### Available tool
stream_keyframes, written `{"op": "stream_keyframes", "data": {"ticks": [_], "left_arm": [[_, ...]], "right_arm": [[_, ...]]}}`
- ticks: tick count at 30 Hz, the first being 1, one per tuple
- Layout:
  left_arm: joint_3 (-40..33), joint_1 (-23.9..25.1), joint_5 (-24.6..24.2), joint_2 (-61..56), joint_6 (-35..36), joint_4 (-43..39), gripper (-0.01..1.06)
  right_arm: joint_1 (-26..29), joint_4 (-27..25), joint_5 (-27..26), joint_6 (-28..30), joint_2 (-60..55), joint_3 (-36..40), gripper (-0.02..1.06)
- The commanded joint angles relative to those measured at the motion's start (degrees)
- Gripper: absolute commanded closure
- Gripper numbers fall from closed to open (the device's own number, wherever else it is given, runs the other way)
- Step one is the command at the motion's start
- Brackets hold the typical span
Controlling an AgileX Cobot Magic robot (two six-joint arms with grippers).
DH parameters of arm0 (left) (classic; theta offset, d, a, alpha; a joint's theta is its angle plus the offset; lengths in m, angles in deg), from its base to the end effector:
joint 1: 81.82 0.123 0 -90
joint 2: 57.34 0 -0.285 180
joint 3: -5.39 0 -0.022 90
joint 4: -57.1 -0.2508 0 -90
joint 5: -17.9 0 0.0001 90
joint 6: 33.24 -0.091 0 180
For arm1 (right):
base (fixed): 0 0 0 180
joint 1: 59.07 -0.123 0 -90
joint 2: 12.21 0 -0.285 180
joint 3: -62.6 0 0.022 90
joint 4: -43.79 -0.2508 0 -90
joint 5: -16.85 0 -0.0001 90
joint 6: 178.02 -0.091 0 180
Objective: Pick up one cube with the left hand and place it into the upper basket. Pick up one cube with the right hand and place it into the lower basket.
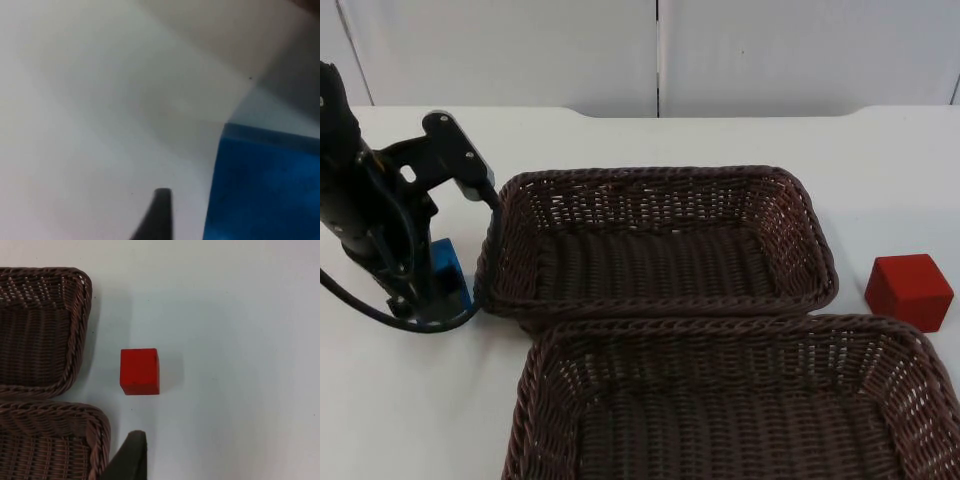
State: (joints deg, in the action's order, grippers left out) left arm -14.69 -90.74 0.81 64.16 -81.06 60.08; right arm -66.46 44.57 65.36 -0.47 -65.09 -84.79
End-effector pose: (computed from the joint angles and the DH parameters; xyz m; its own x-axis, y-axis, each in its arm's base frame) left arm 0.3505 -0.0564 0.0984 -0.5375 0.7997 -0.2676 0.7639 0.5961 0.2473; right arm 0.1406 0.0173 0.3286 -0.6926 -0.0558 -0.7192 -0.0980 0.9950 0.0172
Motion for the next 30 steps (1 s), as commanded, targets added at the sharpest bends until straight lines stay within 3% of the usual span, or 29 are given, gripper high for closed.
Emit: {"op": "stream_keyframes", "data": {"ticks": [1, 4, 8, 9, 12, 13, 19, 25, 30], "left_arm": [[0.23, 0.27, 0.19, 0.28, -0.10, -0.17, 0.34], [0.23, 0.27, -0.08, 0.28, -0.10, -0.17, 0.44], [0.23, 0.27, -0.79, 0.14, 0.38, -0.17, 0.75], [0.23, 0.27, -0.79, 0.14, 0.38, -0.17, 0.75], [0.23, 0.27, -3.38, -1.13, 0.38, -0.17, 1.03], [0.23, 0.27, -4.36, -1.41, 0.38, -0.36, 1.05], [0.23, 0.27, -8.09, -4.78, 3.49, -0.36, 1.05], [0.23, 0.27, -15.72, -11.13, 6.86, 1.43, 1.05], [0.23, 0.27, -19.33, -16.84, 6.97, 7.65, 1.05]], "right_arm": [[0.24, 0.05, -0.21, 0.37, 0.05, -0.26, -0.01], [0.24, 0.05, -0.21, 0.37, 0.05, -0.26, -0.01], [0.24, 0.27, -0.33, 0.37, 0.05, -0.26, -0.01], [0.24, 0.27, -0.33, 0.37, 0.05, -0.26, -0.01], [0.24, 0.38, -0.33, 0.52, 0.05, -0.26, -0.01], [0.24, 0.38, -0.33, 0.52, 0.05, -0.26, -0.01], [0.24, 0.50, -0.56, 0.53, 0.05, -0.26, -0.01], [0.24, 0.39, -0.99, 0.53, 0.05, -0.26, -0.01], [0.24, 0.39, -1.38, 0.53, 0.05, -0.26, -0.01]]}}
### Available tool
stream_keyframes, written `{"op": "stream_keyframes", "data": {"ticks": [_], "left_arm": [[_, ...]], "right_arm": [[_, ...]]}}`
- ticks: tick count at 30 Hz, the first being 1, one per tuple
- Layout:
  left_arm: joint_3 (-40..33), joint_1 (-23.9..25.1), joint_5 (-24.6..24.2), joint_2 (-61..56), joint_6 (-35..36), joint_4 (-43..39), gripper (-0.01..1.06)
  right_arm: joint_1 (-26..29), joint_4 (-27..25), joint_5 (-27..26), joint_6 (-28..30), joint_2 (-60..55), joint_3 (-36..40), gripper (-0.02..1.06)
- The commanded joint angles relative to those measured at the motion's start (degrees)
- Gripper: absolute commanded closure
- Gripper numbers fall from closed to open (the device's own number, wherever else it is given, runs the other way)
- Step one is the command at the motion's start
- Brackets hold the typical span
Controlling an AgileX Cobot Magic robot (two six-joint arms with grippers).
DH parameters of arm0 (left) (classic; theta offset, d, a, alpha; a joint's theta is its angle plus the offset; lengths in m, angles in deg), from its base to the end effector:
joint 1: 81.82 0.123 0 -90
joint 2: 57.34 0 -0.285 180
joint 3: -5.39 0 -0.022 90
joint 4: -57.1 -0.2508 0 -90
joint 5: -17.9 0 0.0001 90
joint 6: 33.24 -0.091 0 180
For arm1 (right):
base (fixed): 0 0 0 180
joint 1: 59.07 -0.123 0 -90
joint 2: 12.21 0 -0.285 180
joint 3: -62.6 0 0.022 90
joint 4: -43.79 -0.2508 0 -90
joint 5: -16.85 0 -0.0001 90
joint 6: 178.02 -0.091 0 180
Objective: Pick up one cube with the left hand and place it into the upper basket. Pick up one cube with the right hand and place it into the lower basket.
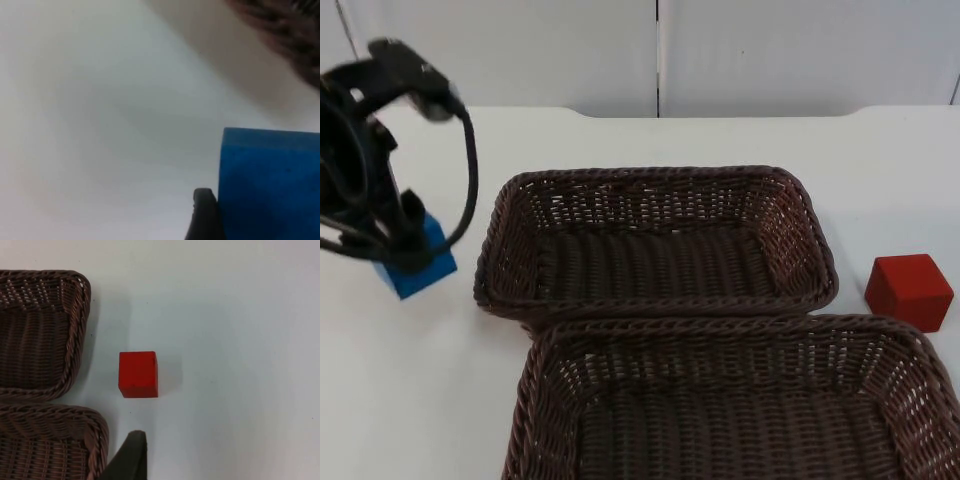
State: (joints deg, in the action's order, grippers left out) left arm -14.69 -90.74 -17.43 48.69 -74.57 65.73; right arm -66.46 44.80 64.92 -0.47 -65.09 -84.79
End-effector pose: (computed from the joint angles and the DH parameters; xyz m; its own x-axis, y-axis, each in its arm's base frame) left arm 0.3184 -0.0580 0.1811 -0.6699 0.6730 -0.3135 0.6770 0.7271 0.1142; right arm 0.1411 0.0171 0.3291 -0.6867 -0.0578 -0.7246 -0.0980 0.9951 0.0134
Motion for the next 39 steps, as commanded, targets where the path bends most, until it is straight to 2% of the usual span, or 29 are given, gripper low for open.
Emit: {"op": "stream_keyframes", "data": {"ticks": [1, 4, 9, 14, 39], "left_arm": [[0.23, 0.27, -1.82, -2.59, 0.49, 4.02, 1.05], [0.23, 0.27, -3.41, -6.38, 1.20, 7.53, 1.05], [0.23, 0.27, -3.77, -10.45, 7.49, 7.36, 1.05], [0.23, 0.27, -3.25, -11.91, 9.74, 7.36, 1.05], [0.23, 0.27, -2.90, -12.01, 9.89, 10.49, 1.05]], "right_arm": [[0.24, 0.16, -0.94, 0.53, 0.05, -0.26, -0.01], [0.24, 0.16, -1.19, 0.53, 0.05, -0.26, -0.01], [0.24, 0.27, -1.17, 0.53, 0.05, -0.26, -0.01], [0.24, 0.27, -1.17, 0.53, 0.05, -0.26, -0.01], [0.24, 0.17, -1.17, 0.53, 0.05, -0.26, -0.01]]}}
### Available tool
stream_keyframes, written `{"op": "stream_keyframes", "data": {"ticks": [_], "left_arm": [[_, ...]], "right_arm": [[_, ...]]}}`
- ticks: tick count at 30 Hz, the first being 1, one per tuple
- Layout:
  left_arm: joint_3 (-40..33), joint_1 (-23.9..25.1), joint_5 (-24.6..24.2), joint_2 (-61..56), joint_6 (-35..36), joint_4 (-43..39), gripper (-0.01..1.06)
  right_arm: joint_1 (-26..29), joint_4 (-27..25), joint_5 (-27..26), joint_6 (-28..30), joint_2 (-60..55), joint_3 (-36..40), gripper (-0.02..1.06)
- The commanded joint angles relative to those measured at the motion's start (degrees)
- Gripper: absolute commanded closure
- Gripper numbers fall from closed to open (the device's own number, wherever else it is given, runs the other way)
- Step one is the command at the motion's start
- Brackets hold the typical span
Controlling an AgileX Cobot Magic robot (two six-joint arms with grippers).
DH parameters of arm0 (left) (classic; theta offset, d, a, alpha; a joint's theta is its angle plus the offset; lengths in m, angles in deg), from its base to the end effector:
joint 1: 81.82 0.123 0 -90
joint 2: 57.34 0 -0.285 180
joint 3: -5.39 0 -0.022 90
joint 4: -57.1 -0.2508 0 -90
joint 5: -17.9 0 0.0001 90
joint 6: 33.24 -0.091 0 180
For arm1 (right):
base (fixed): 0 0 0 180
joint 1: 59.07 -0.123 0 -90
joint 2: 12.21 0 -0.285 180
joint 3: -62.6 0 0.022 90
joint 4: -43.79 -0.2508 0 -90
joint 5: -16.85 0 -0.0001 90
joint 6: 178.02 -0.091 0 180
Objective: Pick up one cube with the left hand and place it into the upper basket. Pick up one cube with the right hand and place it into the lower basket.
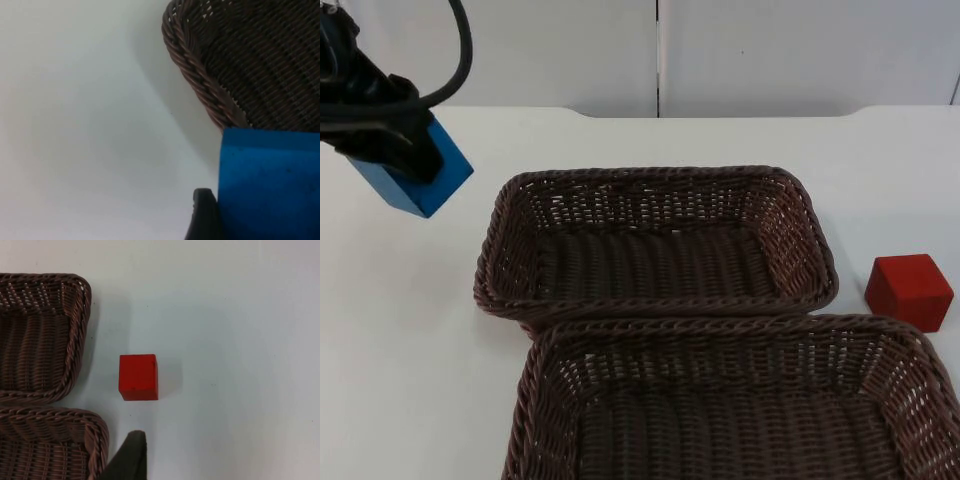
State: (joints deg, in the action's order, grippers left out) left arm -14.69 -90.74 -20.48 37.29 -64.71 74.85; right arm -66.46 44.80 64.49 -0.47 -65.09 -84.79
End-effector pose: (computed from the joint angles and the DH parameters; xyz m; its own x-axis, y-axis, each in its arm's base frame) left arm 0.2959 -0.0639 0.2435 -0.7585 0.4160 -0.5017 0.4898 0.8717 -0.0176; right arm 0.1416 0.0172 0.3296 -0.6813 -0.0572 -0.7298 -0.0982 0.9951 0.0136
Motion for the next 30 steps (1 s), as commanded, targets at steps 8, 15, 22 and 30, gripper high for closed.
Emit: {"op": "stream_keyframes", "data": {"ticks": [8, 15, 22, 30], "left_arm": [[0.23, 0.27, 0.28, -0.61, 0.02, 1.75, 1.05], [0.23, 0.27, 1.96, -0.50, 0.02, 4.45, 1.05], [0.26, -3.73, 5.91, 2.11, -1.26, 5.50, 1.05], [3.87, -9.94, 9.66, 9.45, -1.00, 5.89, 1.05]], "right_arm": [[0.24, 0.17, -0.74, 0.53, 0.05, -0.26, -0.01], [0.24, 0.17, -0.74, 0.53, 0.05, -0.26, -0.01], [0.24, 0.17, -0.74, 0.53, 0.05, -0.26, -0.01], [0.24, 0.17, -0.74, 0.53, 0.05, -0.26, -0.01]]}}
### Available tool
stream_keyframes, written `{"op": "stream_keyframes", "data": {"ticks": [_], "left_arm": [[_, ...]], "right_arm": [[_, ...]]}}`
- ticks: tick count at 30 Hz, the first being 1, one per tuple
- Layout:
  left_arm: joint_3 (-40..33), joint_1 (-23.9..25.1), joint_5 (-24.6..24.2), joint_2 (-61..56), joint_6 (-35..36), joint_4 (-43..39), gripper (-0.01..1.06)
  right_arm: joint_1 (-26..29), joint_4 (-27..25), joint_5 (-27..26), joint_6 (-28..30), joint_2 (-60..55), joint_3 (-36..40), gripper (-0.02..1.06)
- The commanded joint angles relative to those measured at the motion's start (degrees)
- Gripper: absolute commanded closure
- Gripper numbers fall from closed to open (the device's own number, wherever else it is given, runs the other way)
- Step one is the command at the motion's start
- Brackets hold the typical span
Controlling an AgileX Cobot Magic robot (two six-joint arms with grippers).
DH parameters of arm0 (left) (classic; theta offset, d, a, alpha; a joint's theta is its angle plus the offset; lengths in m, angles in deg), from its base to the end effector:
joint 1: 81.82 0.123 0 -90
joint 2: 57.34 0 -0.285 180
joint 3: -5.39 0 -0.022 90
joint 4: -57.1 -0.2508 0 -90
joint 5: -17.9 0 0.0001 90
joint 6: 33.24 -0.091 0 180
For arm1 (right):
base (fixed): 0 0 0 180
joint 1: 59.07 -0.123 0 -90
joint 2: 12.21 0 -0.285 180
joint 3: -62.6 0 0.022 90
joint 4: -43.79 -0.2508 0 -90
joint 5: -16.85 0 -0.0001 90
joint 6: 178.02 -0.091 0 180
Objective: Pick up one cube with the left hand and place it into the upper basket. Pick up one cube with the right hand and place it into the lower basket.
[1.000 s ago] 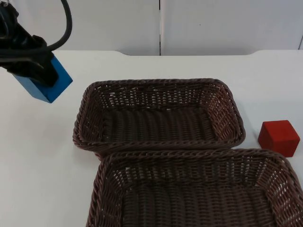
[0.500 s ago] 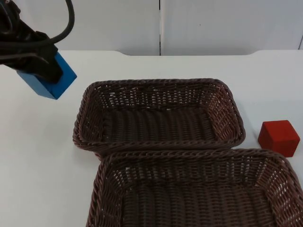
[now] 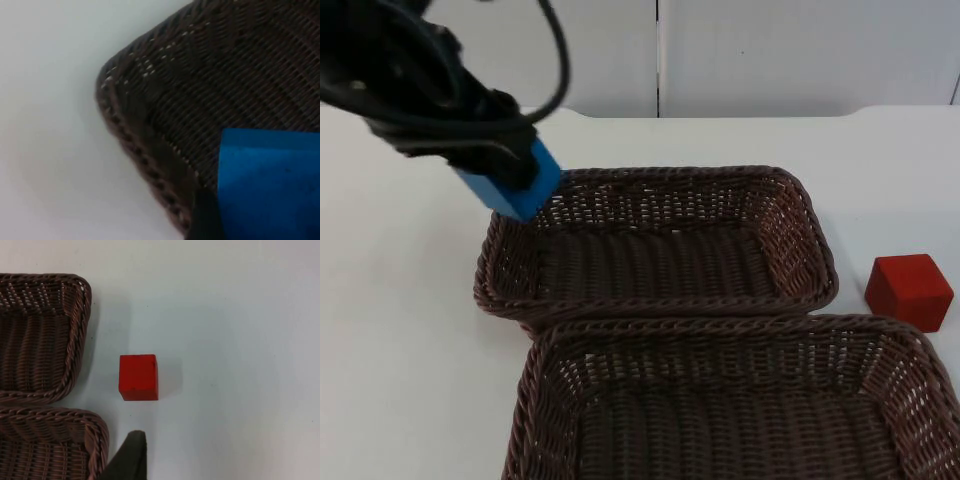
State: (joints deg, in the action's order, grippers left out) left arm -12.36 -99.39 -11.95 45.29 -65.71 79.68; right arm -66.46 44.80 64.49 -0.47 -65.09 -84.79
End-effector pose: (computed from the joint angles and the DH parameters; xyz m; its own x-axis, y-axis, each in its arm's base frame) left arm 0.3157 -0.1182 0.2172 -0.7057 0.4487 -0.5483 0.5600 0.8273 -0.0437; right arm 0.1416 0.0172 0.3296 -0.6813 -0.0572 -0.7298 -0.0982 0.9951 0.0136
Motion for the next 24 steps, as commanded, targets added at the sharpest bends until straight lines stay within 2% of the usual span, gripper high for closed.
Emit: {"op": "stream_keyframes", "data": {"ticks": [1, 6, 24], "left_arm": [[2.80, -2.25, 1.12, 3.09, 0.00, 1.29, 1.05], [7.05, -4.55, 1.12, 7.66, 0.11, 1.38, 1.05], [17.89, -7.78, 1.26, 21.78, 0.22, 0.82, 1.05]], "right_arm": [[0.24, 0.17, -0.74, 0.53, 0.05, -0.26, -0.01], [0.24, 0.17, -0.74, 0.53, 0.05, -0.26, -0.01], [0.24, 0.17, -0.74, 0.53, 0.05, -0.26, -0.01]]}}
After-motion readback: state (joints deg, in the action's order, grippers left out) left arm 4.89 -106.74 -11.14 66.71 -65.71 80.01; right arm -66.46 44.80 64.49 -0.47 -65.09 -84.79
